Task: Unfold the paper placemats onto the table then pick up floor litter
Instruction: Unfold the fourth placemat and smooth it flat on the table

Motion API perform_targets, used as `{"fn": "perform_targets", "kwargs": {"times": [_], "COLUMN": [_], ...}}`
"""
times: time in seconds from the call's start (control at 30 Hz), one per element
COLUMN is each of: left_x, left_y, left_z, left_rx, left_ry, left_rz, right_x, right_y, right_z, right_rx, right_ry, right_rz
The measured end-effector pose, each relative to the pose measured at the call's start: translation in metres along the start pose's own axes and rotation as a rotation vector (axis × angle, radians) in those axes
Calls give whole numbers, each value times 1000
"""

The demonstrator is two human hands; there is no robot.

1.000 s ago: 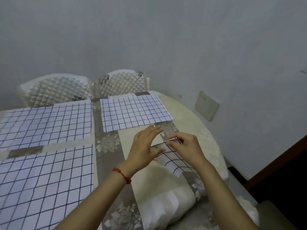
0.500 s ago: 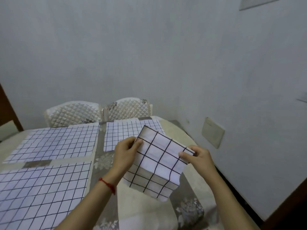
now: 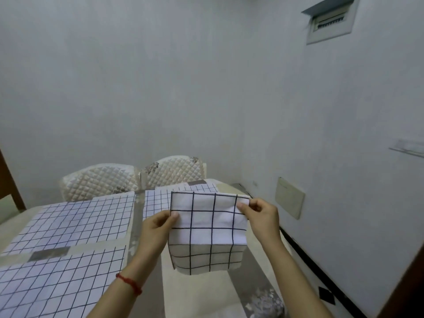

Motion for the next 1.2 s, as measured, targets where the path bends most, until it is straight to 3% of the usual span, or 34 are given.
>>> {"fn": "perform_targets", "kwargs": {"times": [0.43,0.53,0.7,0.77,1.2], "left_x": [-9,-1,34,45,64], "left_y": [5,14,53,55,28], "left_z": [-5,-9,-7,-5,-27], "left_rx": [-17,84,405,442,190], "left_ry": [-30,-56,-186,-232,-495], "left_rz": [16,-125,-338,-380,-204], "right_x": [25,29,36,38,49], "right_y": [-46,-48,-49,-52,-52], "right_z": [20,19,19,20,15], "right_rx": [-285,-282,-293,-322,-286], "right_ry": [-71,-67,-114,-130,-284], "right_rz": [289,304,286,288,222]}}
Point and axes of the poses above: each hand's wrist, its own z-axis away from the middle knuckle, its own x-axis out of the palm, y = z × x, the point moved 8 cm from there along -z, towards the middle knuckle, and after that the axes turned 12 degrees about x, right-handed, at the moved point
